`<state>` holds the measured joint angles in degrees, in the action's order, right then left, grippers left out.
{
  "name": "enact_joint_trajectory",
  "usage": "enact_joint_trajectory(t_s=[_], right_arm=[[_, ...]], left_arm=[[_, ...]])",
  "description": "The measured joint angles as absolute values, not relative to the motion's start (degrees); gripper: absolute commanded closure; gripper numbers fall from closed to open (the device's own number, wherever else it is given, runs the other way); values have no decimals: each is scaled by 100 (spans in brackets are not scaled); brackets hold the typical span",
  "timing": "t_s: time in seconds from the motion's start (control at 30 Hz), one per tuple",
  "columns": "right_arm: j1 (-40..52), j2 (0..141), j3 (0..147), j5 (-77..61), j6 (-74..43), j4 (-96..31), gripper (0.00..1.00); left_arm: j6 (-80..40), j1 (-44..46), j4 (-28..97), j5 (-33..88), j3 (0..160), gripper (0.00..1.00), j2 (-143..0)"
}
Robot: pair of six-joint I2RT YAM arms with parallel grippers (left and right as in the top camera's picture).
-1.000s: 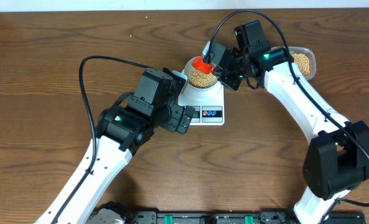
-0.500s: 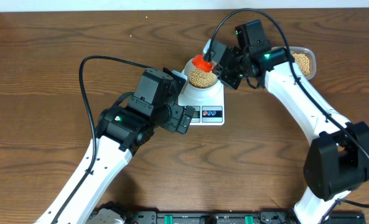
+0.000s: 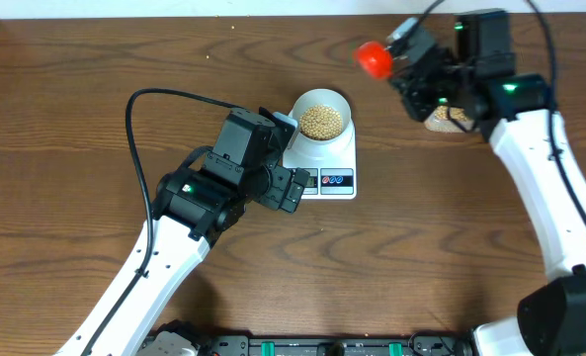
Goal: Scoop item into bowl and weigh 50g on scale
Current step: 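Lift the red scoop away from the bowl toward the tub, then dip the red scoop into the soybean tub and scoop beans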
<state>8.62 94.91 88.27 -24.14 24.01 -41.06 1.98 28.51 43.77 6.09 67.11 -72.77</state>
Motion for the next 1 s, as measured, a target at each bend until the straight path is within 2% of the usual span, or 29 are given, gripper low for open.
enact_joint_trajectory(t_s=[0.53,1.0], right_arm=[[-1374,10018,8833,-2443,1577,-4882,99],[-1428,10833,8833,-3024,1608,-4858,99]], left_arm=[[198,2851,4375,609,6711,2,-7277],[198,2851,4377,609,6711,2,-7277]])
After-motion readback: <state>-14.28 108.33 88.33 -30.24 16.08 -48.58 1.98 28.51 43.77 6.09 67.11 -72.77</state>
